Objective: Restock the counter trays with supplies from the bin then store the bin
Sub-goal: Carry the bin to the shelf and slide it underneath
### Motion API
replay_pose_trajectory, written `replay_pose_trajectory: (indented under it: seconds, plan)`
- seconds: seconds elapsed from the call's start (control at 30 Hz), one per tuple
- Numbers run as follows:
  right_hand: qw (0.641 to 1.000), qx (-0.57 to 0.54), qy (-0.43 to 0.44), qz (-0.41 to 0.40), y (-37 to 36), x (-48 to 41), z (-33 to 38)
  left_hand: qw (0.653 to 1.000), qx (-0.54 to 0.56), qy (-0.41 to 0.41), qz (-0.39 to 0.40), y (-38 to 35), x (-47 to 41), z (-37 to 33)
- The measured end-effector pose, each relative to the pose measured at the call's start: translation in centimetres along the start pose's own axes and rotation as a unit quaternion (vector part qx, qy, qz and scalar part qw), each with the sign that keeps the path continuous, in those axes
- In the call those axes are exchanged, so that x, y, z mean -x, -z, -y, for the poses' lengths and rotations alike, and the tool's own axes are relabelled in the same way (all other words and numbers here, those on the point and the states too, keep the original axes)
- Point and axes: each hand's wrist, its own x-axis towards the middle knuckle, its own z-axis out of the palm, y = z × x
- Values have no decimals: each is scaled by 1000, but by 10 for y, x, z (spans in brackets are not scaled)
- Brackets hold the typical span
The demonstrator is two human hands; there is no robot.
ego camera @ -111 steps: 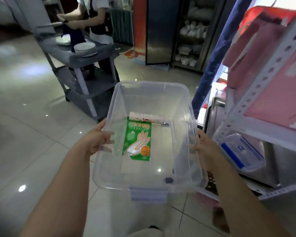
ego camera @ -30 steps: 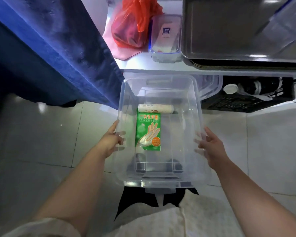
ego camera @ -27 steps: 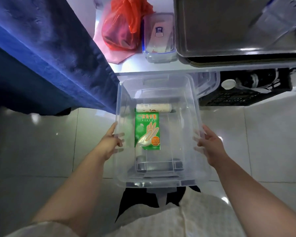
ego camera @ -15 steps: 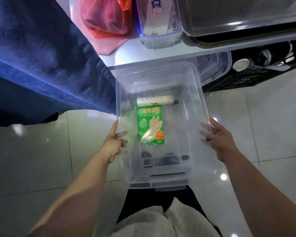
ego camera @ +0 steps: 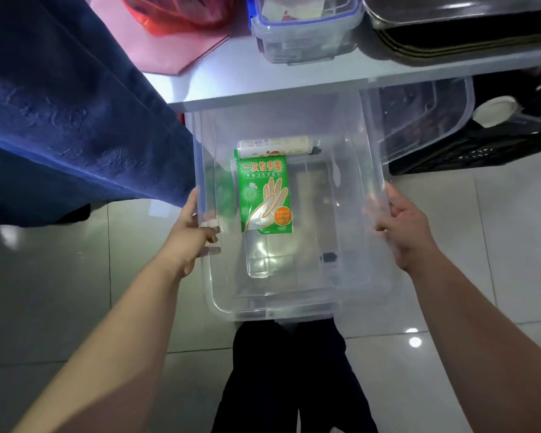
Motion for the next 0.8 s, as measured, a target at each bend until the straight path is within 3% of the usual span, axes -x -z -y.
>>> replay_pose_trajectory:
  seconds: [0.23, 0.4, 0.53, 0.67, 0.8]
  plan:
    - [998, -11, 51, 26, -18, -53, -11, 998, -2, -58, -14, 3, -42, 3]
    - [995, -31, 83, 34, -24, -68, -11, 990, 91, -100, -32, 9, -52, 19]
    - [995, -49, 81, 20, -33, -72, -11, 978, 177, -50, -94, 11, -37, 55]
    - [995, -57, 79, 30, -40, -78, -10, 984, 154, 25, -87, 19, -11, 95]
    - [996, -44, 73, 15, -35, -77, -11, 981, 178, 22, -76, 15, -6, 100]
